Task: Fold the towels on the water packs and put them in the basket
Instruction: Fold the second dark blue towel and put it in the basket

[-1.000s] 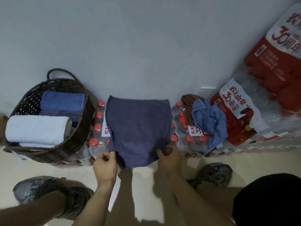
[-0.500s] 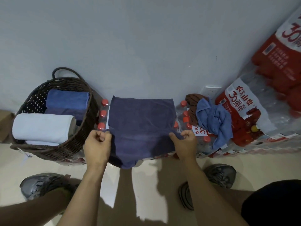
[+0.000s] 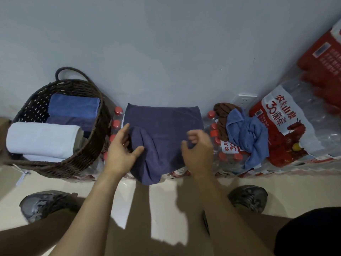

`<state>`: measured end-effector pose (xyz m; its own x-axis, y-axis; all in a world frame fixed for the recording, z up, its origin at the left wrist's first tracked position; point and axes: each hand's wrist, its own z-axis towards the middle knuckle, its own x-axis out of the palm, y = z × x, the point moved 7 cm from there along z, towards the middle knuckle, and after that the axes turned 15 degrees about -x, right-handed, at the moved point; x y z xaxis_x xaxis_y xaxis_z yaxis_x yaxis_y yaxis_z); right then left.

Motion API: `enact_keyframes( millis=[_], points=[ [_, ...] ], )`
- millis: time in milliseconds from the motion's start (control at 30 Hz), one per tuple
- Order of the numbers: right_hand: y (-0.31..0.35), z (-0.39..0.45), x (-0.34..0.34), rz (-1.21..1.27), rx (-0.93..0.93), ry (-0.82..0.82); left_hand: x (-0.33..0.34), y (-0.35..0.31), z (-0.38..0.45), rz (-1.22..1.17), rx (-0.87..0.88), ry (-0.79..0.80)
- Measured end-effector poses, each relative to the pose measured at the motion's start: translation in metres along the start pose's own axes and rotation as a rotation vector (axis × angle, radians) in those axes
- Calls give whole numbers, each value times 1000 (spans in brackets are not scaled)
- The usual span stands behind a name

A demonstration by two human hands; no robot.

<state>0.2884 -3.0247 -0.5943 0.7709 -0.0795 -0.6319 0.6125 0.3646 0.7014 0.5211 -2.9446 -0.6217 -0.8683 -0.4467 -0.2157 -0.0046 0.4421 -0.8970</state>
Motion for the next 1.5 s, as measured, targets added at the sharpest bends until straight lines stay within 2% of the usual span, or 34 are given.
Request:
enact_keyframes(
  millis=[67, 133, 167, 233, 300, 367, 467, 633, 733, 800, 867, 933, 1000, 1133, 1200, 1300, 1400, 1500],
  points=[
    [20, -8, 32, 101, -113, 156, -9, 4, -9, 151, 72, -253],
    [24, -21, 57, 83, -191, 318, -19, 16, -28, 184, 83, -519],
    [19, -27, 66, 31, -207, 382, -20, 26, -37, 155, 70, -585],
    [6, -34, 75, -58, -182, 444, -15, 52, -48, 93, -26, -610],
    [-2, -36, 79, -76, -157, 448, -7, 83, -52, 25, -220, -564],
    [-3, -33, 80, -61, -134, 444, 5, 105, -51, -32, -358, -452],
    [-2, -32, 80, -17, -122, 415, 20, 114, -46, -36, -353, -306],
    [-6, -27, 80, 72, -99, 386, 10, 112, -30, -69, -394, -271],
    [-10, -25, 81, 130, -57, 412, 2, 105, -18, 101, -449, -153],
    [-11, -23, 81, 154, -50, 406, -5, 91, -13, 333, -424, -99],
    [-11, -20, 80, 199, -33, 399, -15, 72, -11, 538, -374, -109],
    [-13, -16, 79, 241, 3, 426, -24, 51, -11, 610, -325, -107],
    [-14, -15, 79, 246, 4, 467, -24, 30, -13, 539, -250, -28],
    [-12, -16, 72, 275, 7, 486, -15, -11, -26, 129, -157, 123],
    [-8, -16, 66, 264, 27, 533, -13, -26, -31, 97, -90, 110],
    [7, -8, 52, 265, 81, 684, -13, -36, -36, 187, -40, 11],
    [23, 3, 32, 369, 217, 799, -12, -39, -36, 138, -78, -57],
    [50, -4, 29, 558, 230, 950, 3, -38, -36, -190, -179, 72]
  ],
)
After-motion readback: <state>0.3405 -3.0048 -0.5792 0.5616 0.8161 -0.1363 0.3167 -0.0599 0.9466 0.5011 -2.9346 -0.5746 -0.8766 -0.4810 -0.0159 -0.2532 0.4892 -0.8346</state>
